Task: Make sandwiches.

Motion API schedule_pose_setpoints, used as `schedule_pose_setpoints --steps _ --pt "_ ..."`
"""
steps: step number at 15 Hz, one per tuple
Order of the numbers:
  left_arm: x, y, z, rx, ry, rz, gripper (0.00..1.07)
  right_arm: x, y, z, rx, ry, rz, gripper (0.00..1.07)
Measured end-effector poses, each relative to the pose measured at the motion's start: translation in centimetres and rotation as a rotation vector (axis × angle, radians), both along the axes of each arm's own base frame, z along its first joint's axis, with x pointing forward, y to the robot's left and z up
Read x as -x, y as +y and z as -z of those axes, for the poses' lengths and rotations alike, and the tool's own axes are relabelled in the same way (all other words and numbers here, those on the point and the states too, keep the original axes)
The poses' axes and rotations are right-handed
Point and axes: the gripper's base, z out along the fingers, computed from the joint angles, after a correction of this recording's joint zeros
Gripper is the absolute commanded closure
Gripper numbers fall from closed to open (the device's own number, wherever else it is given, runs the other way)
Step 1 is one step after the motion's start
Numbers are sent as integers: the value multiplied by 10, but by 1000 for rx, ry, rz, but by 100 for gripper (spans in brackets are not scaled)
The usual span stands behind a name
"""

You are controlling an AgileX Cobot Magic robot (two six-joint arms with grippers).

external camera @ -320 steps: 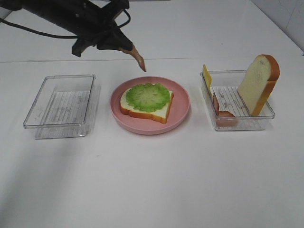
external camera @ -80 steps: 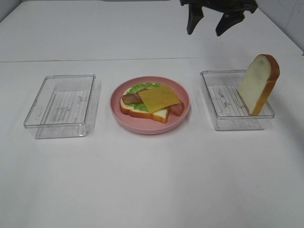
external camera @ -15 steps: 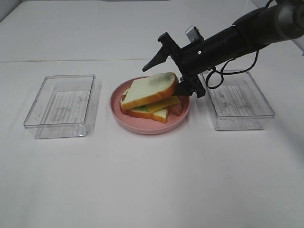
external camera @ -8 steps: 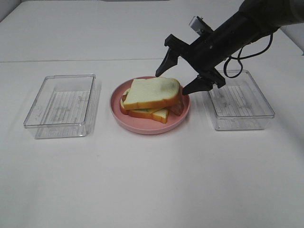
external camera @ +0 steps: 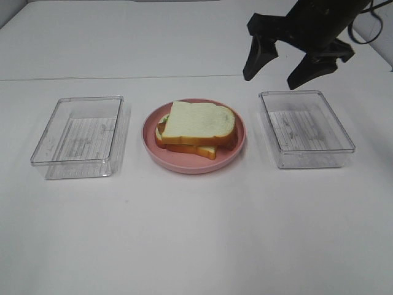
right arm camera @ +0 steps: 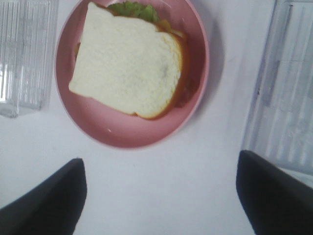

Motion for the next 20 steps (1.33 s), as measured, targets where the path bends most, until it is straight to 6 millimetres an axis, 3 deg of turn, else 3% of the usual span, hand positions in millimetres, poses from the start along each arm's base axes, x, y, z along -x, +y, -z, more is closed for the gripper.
schedule_pose_setpoints --steps 1,2,3,4,6,7,12,15,17,20 --pt "0 0 0 0 0 0 17 6 -3 -8 19 1 -14 29" --pt "0 0 0 0 0 0 17 23 -10 -29 64 -4 -36 29" --pt "0 0 0 -2 -1 1 17 28 -13 -33 75 -1 -39 29" --pt "0 -1 0 -10 -3 14 17 57 -22 -51 96 -23 -32 29" --pt "0 -1 0 -16 -4 22 17 93 -33 -58 109 -34 -26 29" --pt "0 -1 0 -17 -4 22 17 101 -36 -58 114 -34 -24 29" --pt "0 -1 0 -18 -5 25 17 210 -66 -41 142 -13 -20 29" --pt "0 -1 0 -18 -5 25 17 277 -84 -25 135 -109 -40 29" --pt "0 -1 0 -18 -5 25 17 303 -95 -17 157 -238 -42 29" --pt "0 -1 0 -18 -5 25 17 326 -105 -10 182 -367 -23 29"
